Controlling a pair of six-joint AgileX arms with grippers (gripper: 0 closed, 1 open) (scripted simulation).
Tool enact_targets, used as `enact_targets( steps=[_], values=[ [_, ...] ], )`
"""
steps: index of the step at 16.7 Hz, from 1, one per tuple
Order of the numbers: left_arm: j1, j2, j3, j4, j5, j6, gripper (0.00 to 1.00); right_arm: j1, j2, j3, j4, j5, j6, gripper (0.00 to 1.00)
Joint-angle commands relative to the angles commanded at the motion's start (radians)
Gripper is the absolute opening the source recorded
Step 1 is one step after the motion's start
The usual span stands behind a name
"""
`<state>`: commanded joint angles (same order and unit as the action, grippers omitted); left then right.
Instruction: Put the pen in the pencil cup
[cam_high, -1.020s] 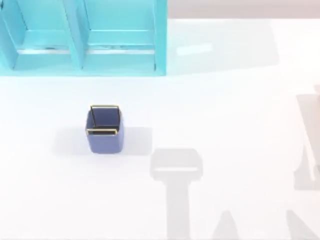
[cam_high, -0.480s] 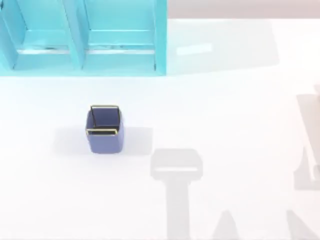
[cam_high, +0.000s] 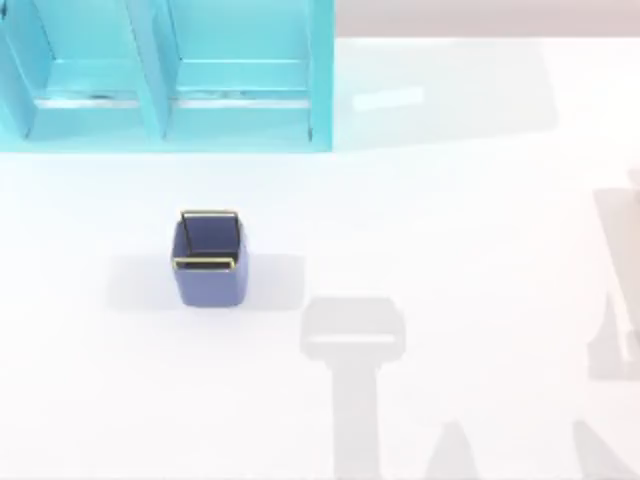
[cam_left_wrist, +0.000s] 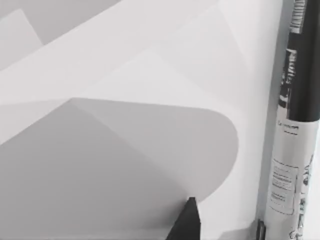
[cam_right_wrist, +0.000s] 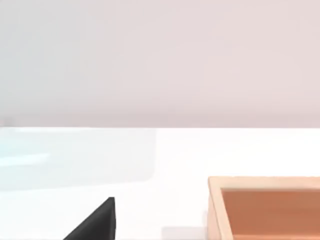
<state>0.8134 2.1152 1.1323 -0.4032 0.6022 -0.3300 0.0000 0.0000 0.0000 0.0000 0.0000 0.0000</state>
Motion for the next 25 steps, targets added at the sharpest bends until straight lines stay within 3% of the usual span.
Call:
enact_targets(
  steps=[4,5,12,17,25],
  values=[
    [0.000,0.000,0.000,0.000,0.000,0.000,0.02,0.000,0.000,0.000,0.000,0.000,0.000,1.00],
    [0.000,0.000,0.000,0.000,0.000,0.000,0.00,0.000,0.000,0.000,0.000,0.000,0.000,1.00],
    [0.000,0.000,0.000,0.000,0.000,0.000,0.00,0.000,0.000,0.000,0.000,0.000,0.000,1.00],
    [0.100,-0.109,0.039,-0.132,-0.014,0.072,0.00,0.000,0.000,0.000,0.000,0.000,0.000,1.00],
    [0.357,-0.345,0.119,-0.684,0.005,0.370,0.00,0.000,0.000,0.000,0.000,0.000,0.000,1.00]
  ],
)
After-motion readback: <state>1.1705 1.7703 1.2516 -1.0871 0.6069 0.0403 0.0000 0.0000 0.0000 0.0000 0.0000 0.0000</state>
